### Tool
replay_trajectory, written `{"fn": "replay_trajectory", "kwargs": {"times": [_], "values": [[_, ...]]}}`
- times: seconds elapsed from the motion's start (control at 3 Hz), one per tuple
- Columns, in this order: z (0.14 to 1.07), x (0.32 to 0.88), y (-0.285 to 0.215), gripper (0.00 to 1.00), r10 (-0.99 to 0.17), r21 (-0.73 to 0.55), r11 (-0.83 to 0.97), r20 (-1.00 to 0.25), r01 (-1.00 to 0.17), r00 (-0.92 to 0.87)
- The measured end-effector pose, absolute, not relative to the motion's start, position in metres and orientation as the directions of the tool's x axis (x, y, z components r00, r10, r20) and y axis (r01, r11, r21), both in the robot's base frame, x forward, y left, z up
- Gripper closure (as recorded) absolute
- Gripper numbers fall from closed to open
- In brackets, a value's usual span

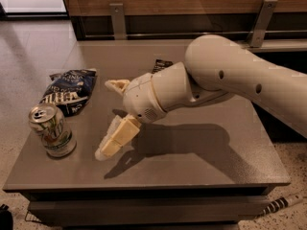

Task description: Knock 7up can over

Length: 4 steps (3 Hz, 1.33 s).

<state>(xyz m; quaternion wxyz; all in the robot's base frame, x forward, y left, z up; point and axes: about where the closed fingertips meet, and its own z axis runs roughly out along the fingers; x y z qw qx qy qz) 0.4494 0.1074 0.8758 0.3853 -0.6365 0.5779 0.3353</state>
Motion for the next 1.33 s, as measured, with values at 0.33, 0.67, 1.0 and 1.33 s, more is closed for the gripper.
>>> {"fn": "replay_trajectory", "kwargs": {"times": [0.33,0.67,1.0,1.33], "values": [[0.871,0.446,0.131,0.0,-0.439,-0.095,-0.036,-0.893,-0.995,0.101],[0.871,0.446,0.131,0.0,-0.439,-0.095,-0.036,-0.893,-0.995,0.101],[0.87,0.444,0.134,0.0,-0.427,-0.09,-0.047,-0.899,-0.995,0.102],[0.867,0.438,0.158,0.0,-0.312,-0.067,-0.08,-0.946,-0.995,0.089]]}}
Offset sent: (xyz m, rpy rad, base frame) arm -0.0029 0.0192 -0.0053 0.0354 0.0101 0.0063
